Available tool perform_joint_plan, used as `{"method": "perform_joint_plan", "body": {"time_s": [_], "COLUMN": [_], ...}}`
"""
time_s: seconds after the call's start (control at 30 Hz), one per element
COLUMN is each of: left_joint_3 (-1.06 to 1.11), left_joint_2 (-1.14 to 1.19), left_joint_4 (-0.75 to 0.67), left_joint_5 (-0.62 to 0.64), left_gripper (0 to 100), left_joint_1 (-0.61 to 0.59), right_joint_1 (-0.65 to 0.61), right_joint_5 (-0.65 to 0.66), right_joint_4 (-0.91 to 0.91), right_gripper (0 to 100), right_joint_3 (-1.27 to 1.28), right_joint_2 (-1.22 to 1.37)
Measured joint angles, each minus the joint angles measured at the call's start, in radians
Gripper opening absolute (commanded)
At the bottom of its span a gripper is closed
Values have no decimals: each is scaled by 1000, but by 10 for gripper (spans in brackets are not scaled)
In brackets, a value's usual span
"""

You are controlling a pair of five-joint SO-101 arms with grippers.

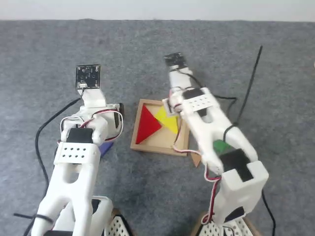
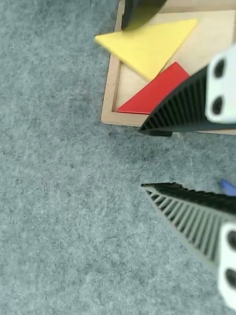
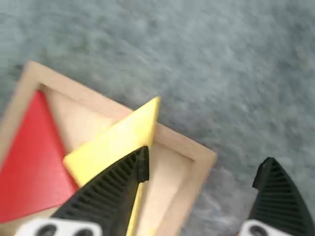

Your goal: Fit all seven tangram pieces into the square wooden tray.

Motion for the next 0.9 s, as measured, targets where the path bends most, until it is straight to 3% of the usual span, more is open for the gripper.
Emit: {"method": "perform_joint_plan", "body": {"time_s": [0.27,0.63,0.9], "left_joint_3": [0,0,0], "left_joint_2": [0,0,0], "left_joint_4": [0,0,0], "left_joint_5": [0,0,0], "left_gripper": [160,160,160], "left_joint_1": [0,0,0], "right_joint_1": [-104,-109,-117], "right_joint_5": [21,14,-121], "right_joint_4": [0,68,68], "right_gripper": [350,350,350], "right_joint_3": [-123,-192,-89], "right_joint_2": [138,140,44]}}
